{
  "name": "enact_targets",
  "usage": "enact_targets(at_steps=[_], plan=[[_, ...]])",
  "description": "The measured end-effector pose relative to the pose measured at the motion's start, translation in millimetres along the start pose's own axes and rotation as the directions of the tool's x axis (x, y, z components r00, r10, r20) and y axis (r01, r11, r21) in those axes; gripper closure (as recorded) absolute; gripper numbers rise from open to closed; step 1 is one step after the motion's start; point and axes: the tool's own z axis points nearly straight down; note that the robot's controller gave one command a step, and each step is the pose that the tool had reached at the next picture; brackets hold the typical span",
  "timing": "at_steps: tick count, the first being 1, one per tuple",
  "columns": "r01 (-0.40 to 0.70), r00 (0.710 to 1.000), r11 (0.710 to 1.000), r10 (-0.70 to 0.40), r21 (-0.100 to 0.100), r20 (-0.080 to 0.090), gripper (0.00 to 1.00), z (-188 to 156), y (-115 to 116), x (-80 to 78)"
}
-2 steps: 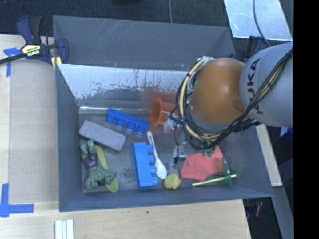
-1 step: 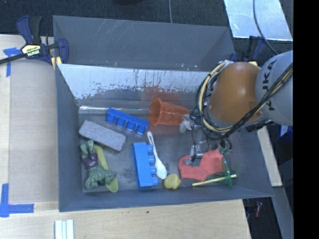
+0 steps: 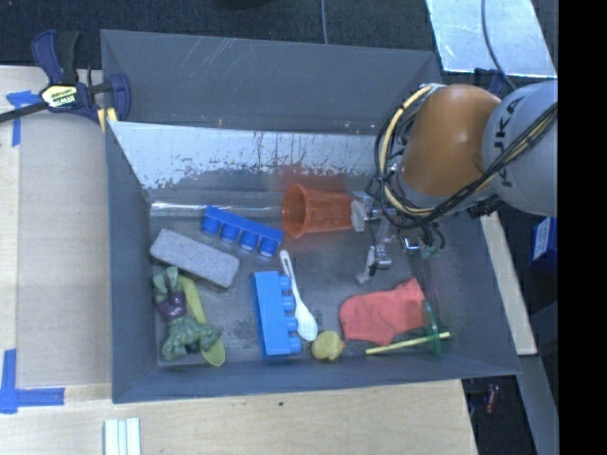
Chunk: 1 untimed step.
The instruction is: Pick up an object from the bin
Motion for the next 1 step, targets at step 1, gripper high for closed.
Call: enact_targets(at_steps=[1], plan=[[-0.012, 1.0, 1.0, 0.012, 0.003, 0.017, 0.0, 11.9, -44.4, 50.8]])
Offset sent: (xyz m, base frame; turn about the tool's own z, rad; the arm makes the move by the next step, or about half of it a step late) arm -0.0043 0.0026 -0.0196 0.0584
